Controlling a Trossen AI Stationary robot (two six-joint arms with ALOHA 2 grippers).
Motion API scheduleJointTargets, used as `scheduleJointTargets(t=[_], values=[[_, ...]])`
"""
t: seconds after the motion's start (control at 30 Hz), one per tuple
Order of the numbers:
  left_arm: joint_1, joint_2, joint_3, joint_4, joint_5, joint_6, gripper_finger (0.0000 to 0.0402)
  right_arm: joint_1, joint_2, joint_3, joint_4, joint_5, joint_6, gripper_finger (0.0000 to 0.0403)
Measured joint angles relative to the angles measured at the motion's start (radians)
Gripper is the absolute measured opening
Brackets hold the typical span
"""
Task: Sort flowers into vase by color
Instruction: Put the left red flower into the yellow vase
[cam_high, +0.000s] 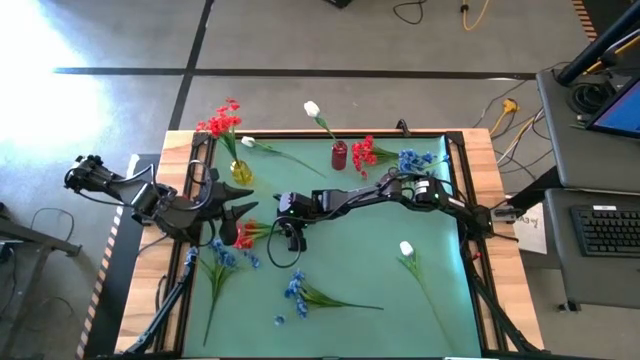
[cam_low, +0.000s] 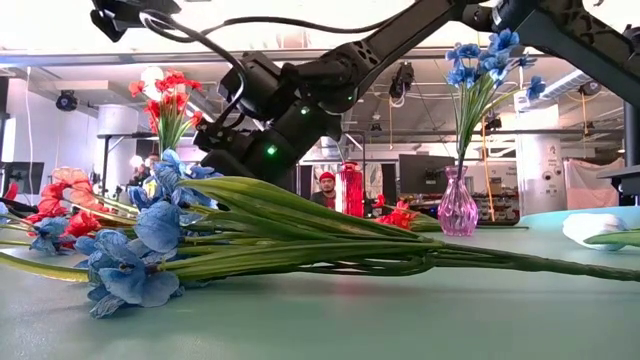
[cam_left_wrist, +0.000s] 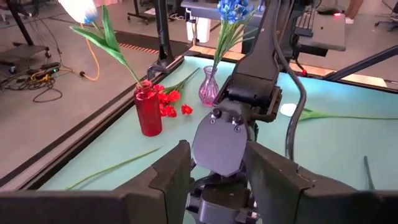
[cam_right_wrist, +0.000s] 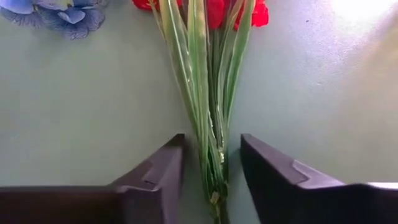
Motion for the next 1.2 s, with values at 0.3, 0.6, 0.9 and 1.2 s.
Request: scheduleJointTargets(t=[0.3, 0.6, 0.9, 1.2], values=[[0.0, -0.059, 0.0, 0.231, 0.002, 0.235, 0.0139, 0.009, -0.067, 0.003, -0.085, 0.002, -0.001, 0.0019], [-0.002, -0.151, 0.0, 0.237, 0.047, 0.29, 0.0139, 0.059, -0.272, -0.026, -0.293, 0.003, -0.063, 0.0015], [-0.002, -0.2, -0.001, 0.237, 0.098, 0.353, 0.0139, 0.091, -0.558, -0.281, -0.208, 0.007, -0.049, 0.0013], [-0.002, -0.179, -0.088, 0.441, 0.223, 0.437, 0.0139, 0.116, -0.813, -0.595, 0.268, 0.059, -0.072, 0.0013]])
